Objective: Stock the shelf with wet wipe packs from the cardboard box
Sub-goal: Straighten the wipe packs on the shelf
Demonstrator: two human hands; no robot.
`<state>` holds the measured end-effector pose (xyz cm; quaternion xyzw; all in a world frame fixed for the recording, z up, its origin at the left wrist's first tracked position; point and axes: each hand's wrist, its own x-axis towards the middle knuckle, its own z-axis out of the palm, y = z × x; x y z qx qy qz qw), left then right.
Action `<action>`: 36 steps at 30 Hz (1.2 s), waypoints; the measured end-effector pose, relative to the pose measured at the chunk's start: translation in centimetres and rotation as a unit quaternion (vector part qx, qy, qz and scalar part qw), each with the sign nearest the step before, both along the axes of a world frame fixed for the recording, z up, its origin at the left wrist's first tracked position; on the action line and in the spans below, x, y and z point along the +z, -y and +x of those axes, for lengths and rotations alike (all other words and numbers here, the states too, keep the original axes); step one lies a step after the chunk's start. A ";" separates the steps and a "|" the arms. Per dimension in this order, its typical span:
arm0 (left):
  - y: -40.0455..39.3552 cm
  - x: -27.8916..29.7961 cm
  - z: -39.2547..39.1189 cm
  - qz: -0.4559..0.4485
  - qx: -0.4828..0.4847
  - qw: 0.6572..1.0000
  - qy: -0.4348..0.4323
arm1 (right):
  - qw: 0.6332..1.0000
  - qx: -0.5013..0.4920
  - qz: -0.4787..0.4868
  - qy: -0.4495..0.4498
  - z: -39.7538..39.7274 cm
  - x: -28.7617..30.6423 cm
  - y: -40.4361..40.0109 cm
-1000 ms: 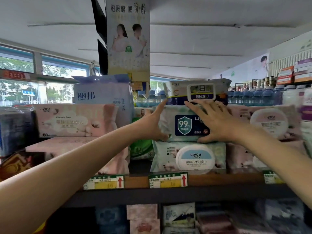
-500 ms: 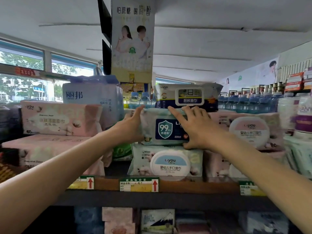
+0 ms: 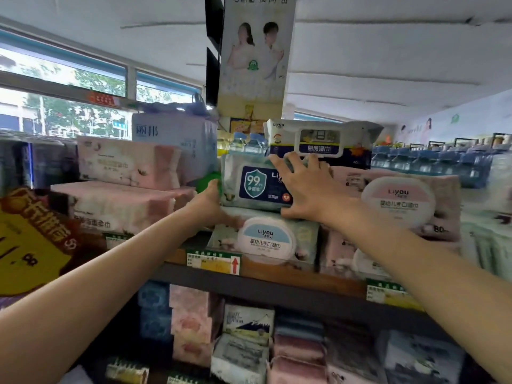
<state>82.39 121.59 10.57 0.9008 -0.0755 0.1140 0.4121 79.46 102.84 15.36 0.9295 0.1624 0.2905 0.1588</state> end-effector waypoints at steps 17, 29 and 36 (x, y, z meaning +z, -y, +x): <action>2.9 -1.2 -3.0 0.426 -0.005 0.857 0.290 | 0.994 -0.100 -0.045 0.030 -4.8 -5.7 0.3; 8.3 1.3 -4.9 0.381 -0.021 0.833 0.401 | 0.984 -0.100 0.097 0.106 -8.1 -3.0 6.0; 13.6 4.7 -2.8 0.406 -0.007 0.856 0.320 | 0.992 -0.129 -0.001 0.007 -7.3 -1.4 12.1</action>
